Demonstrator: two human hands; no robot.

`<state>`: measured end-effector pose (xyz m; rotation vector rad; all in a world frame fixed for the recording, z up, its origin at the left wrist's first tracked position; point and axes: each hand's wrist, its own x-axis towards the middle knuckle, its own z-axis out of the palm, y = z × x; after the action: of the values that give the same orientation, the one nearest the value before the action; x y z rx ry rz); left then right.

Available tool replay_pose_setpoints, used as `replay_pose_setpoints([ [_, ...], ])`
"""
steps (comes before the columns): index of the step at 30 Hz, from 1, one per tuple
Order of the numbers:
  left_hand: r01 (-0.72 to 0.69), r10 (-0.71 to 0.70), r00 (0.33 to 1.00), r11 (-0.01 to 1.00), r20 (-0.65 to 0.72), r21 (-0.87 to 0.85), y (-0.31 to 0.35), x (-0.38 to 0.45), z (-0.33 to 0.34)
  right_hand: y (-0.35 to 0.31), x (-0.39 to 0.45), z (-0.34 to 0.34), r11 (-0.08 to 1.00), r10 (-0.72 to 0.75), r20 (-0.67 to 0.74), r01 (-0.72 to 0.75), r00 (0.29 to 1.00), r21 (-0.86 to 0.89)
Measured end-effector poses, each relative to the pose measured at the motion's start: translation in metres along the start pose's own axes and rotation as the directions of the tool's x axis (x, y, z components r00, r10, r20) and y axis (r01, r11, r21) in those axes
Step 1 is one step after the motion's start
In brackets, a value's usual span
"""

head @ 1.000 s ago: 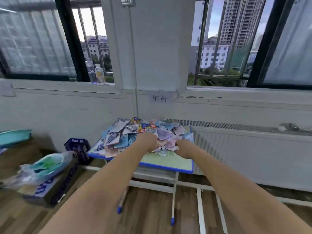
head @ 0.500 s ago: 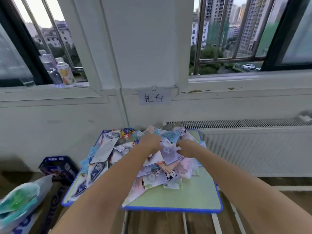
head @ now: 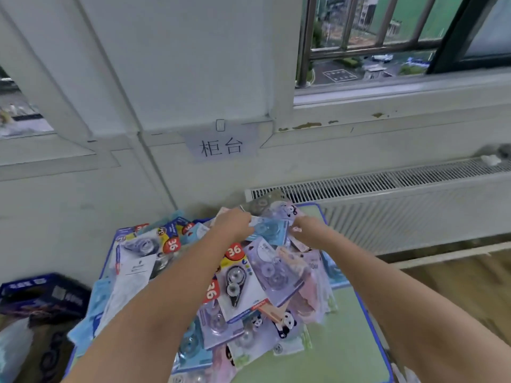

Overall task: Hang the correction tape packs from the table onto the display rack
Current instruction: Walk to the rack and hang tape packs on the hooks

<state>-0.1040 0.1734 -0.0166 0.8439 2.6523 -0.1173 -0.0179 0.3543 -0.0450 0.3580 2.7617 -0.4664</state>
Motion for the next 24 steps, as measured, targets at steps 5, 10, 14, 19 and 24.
replay_pose_setpoints([
  [5,0.042,-0.037,0.998,0.995,0.05,-0.096,-0.011,0.036,0.005,0.026,0.043,0.003,0.992,0.103,0.005,-0.103,0.995,0.069],
  [10,0.038,-0.019,0.993,0.986,0.116,-0.164,-0.009,0.068,0.014,0.043,0.072,0.012,0.966,0.183,0.04,-0.187,0.982,0.178],
  [14,-0.014,0.051,0.98,0.982,0.193,-0.189,-0.003,0.083,0.02,0.048,0.088,0.019,0.956,0.204,0.11,-0.222,0.973,0.192],
  [19,-0.071,0.114,0.969,0.979,0.218,-0.193,-0.008,0.092,0.025,0.047,0.102,0.017,0.957,0.179,0.049,-0.185,0.983,0.225],
  [24,-0.073,0.098,0.972,0.99,0.214,-0.119,-0.009,0.098,0.026,0.043,0.111,0.016,0.957,0.159,0.035,-0.163,0.987,0.24],
])
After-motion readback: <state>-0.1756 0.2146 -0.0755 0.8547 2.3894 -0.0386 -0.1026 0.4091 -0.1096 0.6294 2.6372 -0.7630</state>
